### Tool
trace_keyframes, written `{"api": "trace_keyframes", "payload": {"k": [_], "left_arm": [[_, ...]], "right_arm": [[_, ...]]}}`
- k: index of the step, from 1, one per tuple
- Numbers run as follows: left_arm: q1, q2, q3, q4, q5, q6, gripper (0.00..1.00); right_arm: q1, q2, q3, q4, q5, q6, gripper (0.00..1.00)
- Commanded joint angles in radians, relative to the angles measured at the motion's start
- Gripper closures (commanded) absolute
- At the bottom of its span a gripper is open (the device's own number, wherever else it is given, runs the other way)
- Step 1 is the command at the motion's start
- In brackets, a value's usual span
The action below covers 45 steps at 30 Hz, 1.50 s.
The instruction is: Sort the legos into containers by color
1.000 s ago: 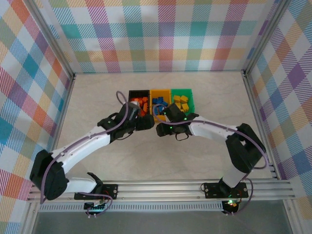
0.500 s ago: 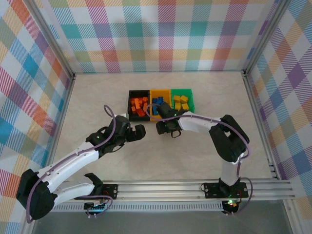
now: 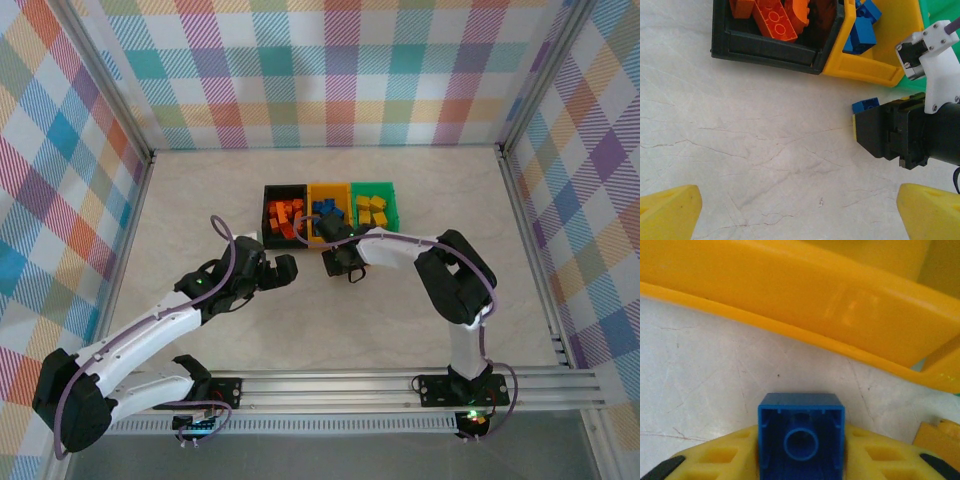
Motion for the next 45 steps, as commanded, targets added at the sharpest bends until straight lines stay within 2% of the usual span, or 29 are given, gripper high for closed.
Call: {"api": "trace_keyframes", "payload": {"k": [1, 8, 11, 15, 23, 25, 29, 35, 45], "left_arm": [[0.007, -0.02, -0.014, 0.003, -0.007, -0.017, 0.0], [0.007, -0.02, -0.014, 0.0, -0.005, -0.017, 0.0], [0.008, -0.023, -0.018, -0.004, -0.01, -0.015, 0.0], [0.008, -0.029, -0.033, 0.002, -0.008, -0.024, 0.0], [0.008, -0.059, -0.035, -0.019, -0.006, -0.029, 0.0], [0.008, -0.065, -0.036, -0.019, -0.006, -0.03, 0.0], [0.009, -0.069, -0.037, -0.022, -0.003, -0.032, 0.0], [0.01, -0.076, -0.037, -0.023, -0.002, -0.034, 0.0], [0.013, -0.072, -0.038, -0.011, -0.01, -0.037, 0.0]], "right_arm": [[0.006, -0.024, 0.009, 0.009, -0.006, -0.015, 0.62], [0.017, -0.189, -0.03, 0.038, -0.056, -0.028, 0.65], [0.013, -0.234, 0.012, 0.016, -0.05, -0.044, 0.64], [-0.02, -0.179, 0.136, -0.043, -0.034, -0.059, 0.63], [-0.102, 0.044, 0.414, -0.107, -0.03, -0.075, 0.58], [-0.11, 0.088, 0.474, -0.124, -0.03, -0.085, 0.54], [-0.12, 0.114, 0.537, -0.141, -0.042, -0.094, 0.38], [-0.118, -0.05, 0.37, -0.072, -0.054, -0.084, 0.29], [-0.11, -0.361, -0.156, 0.016, -0.075, 0.035, 0.25]]}}
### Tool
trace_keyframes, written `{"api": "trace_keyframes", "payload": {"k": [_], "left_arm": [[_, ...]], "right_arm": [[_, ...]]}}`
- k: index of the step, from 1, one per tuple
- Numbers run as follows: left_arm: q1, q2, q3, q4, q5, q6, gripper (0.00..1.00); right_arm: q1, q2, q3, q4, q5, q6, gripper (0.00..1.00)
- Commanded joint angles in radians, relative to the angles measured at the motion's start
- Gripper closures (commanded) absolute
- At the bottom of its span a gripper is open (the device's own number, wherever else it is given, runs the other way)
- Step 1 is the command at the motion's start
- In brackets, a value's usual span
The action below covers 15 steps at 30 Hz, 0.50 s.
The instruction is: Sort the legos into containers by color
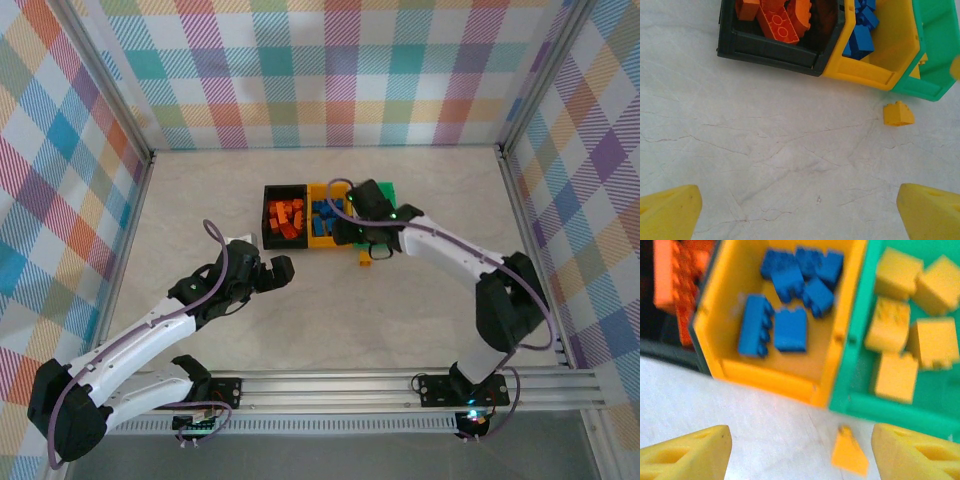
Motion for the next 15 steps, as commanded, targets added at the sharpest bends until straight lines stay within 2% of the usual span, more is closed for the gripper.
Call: {"api": "trace_keyframes", "payload": {"k": [1, 5, 15], "left_arm": [[0.012, -0.016, -0.014, -0.004, -0.013, -0.014, 0.0], [0.013, -0.014, -0.029, 0.011, -0.008, -0.021, 0.0], [0.016, -0.008, -0.032, 0.002, -0.004, -0.023, 0.0]], "right_arm": [[0.011, -0.043, -0.138, 0.031, -0.016, 0.068, 0.25], [0.011, -0.028, -0.228, 0.066, -0.015, 0.111, 0.24], [-0.019, 0.137, -0.181, 0.145, 0.051, 0.122, 0.28]]}}
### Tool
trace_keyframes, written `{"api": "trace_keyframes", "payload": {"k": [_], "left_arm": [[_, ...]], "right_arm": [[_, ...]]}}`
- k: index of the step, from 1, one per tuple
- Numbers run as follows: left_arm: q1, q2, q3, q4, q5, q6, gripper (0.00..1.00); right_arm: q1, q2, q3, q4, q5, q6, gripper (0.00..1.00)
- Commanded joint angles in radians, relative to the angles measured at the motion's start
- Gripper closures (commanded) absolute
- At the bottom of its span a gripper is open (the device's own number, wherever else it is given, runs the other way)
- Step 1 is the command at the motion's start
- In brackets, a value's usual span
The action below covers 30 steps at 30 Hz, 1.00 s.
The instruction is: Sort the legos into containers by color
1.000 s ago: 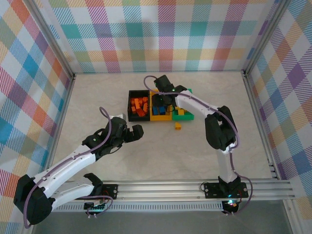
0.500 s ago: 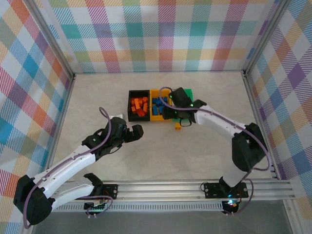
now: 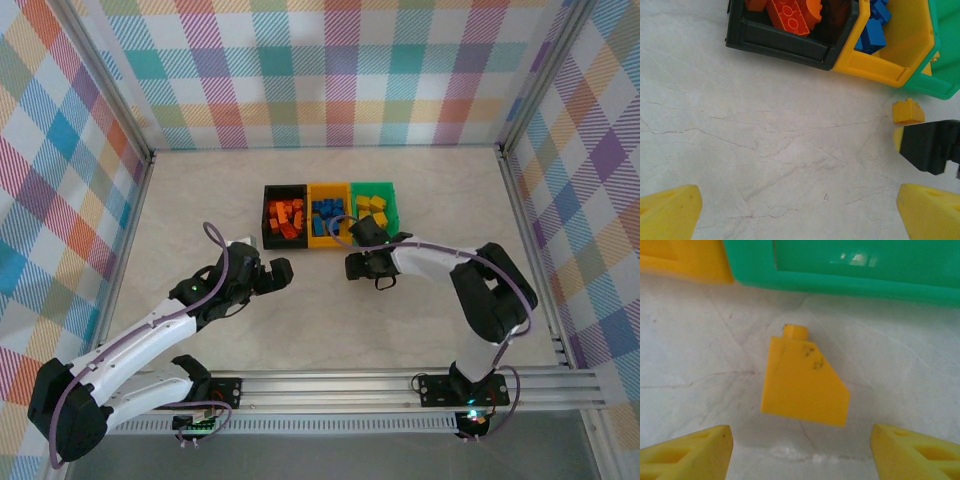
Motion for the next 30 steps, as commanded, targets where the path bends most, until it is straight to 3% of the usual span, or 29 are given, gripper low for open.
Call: {"api": "trace_keyframes", "payload": {"k": [1, 6, 15, 25, 30], "left_arm": [[0.011, -0.009, -0.009, 0.0, -0.006, -0.008, 0.0], [0.014, 0.001, -0.011, 0.008, -0.005, -0.008, 0.0], [0.015, 0.014, -0.011, 0.014, -0.002, -0.009, 0.0], [0.018, 0.019, -0.007, 0.006, 0.0, 0.0, 0.0], [0.019, 0.023, -0.01, 0.006, 0.002, 0.0, 0.0]], "right_arm": [[-0.015, 0.033, 0.045, 0.051, 0.029, 0.016, 0.29], [-0.029, 0.072, 0.078, 0.049, 0.054, -0.004, 0.38], [-0.032, 0.068, 0.102, 0.035, 0.047, -0.044, 0.63], [-0.013, -0.21, 0.01, -0.04, 0.016, -0.062, 0.66], [-0.093, -0.18, 0.121, -0.079, 0.011, -0.089, 0.66]]}}
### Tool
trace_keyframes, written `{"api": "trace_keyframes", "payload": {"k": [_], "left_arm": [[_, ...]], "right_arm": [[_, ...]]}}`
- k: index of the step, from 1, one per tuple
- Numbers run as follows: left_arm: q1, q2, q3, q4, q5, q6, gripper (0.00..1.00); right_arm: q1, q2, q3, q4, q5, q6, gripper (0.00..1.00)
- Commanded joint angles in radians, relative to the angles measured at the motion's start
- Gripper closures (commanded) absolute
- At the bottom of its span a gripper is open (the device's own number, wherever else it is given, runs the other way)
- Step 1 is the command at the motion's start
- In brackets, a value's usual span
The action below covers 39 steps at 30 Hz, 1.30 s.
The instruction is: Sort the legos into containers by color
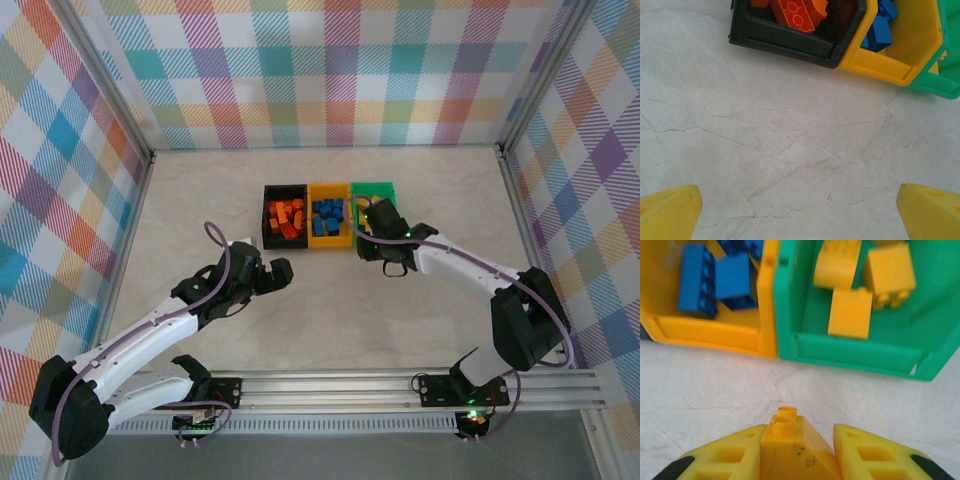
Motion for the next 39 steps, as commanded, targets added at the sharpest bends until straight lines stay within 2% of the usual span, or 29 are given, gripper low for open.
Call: {"api": "trace_keyframes", "payload": {"k": [1, 10, 14, 17, 21, 24, 25, 27, 30, 33, 36, 39], "left_arm": [[0.012, 0.006, -0.008, 0.006, 0.002, 0.002, 0.0], [0.012, -0.013, -0.01, -0.019, 0.002, 0.0, 0.0], [0.012, -0.013, -0.003, -0.023, 0.001, 0.001, 0.0], [0.013, -0.015, 0.014, -0.035, -0.011, 0.008, 0.0], [0.013, -0.007, 0.047, -0.049, -0.049, 0.023, 0.0], [0.013, 0.007, 0.09, -0.066, -0.13, 0.033, 0.0], [0.015, 0.014, 0.106, -0.068, -0.166, 0.035, 0.0], [0.021, 0.031, 0.124, -0.05, -0.236, 0.062, 0.0], [0.052, 0.061, 0.126, 0.044, -0.265, 0.146, 0.0], [0.133, 0.117, 0.138, 0.103, -0.289, 0.203, 0.0], [0.263, 0.186, 0.13, 0.239, -0.286, 0.275, 0.0], [0.398, 0.262, 0.124, 0.338, -0.252, 0.375, 0.0]], "right_arm": [[-0.068, 0.066, 0.089, -0.026, -0.013, -0.032, 0.66], [-0.149, 0.341, 0.369, -0.102, 0.062, -0.057, 0.63], [-0.152, 0.37, 0.406, -0.099, 0.066, -0.07, 0.42], [-0.151, 0.315, 0.372, -0.05, 0.032, -0.075, 0.32], [-0.144, 0.203, 0.302, -0.02, 0.012, -0.068, 0.26], [-0.137, 0.074, 0.178, 0.049, 0.01, -0.047, 0.21], [-0.137, 0.027, 0.131, 0.069, 0.014, -0.035, 0.16], [-0.137, -0.054, 0.049, 0.1, 0.018, -0.018, 0.0], [-0.137, -0.161, -0.065, 0.143, 0.006, -0.001, 0.0], [-0.137, -0.247, -0.161, 0.177, 0.046, 0.019, 0.0], [-0.138, -0.326, -0.249, 0.226, 0.107, 0.053, 0.0], [-0.138, -0.384, -0.311, 0.277, 0.112, 0.035, 0.0]]}}
